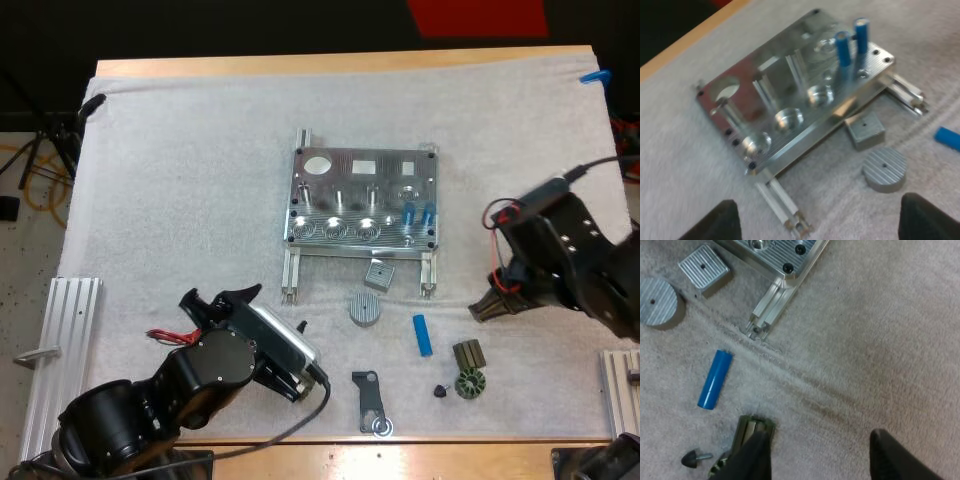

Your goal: Load cells from right to left

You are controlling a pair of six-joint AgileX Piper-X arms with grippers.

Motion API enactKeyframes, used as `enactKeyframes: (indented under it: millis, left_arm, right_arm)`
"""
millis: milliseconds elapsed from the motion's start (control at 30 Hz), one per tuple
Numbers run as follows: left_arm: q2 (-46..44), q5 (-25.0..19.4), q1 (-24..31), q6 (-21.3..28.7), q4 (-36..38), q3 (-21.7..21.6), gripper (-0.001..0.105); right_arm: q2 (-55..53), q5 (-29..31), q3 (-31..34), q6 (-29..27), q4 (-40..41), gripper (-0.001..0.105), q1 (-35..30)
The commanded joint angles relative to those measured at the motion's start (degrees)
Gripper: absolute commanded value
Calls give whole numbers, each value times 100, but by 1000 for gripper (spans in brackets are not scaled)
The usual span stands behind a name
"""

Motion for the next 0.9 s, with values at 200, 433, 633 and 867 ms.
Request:
enactKeyframes:
  millis: [200,433,633,867]
  left_arm:
    - [-29,355,-1,882,-705,-29,65]
    - [276,536,-1,791,-854,-29,65]
    - [814,977,-1,289,-897,-29,65]
    - [1325,1706,-1,-130,-1235,-29,65]
  right_arm:
    - [-470,39,-14,461,487,44,3]
    - [-862,307,-14,568,604,44,3]
    - [-1179,284,-14,770,604,44,3]
    - [-1318,284,-14,784,614,44,3]
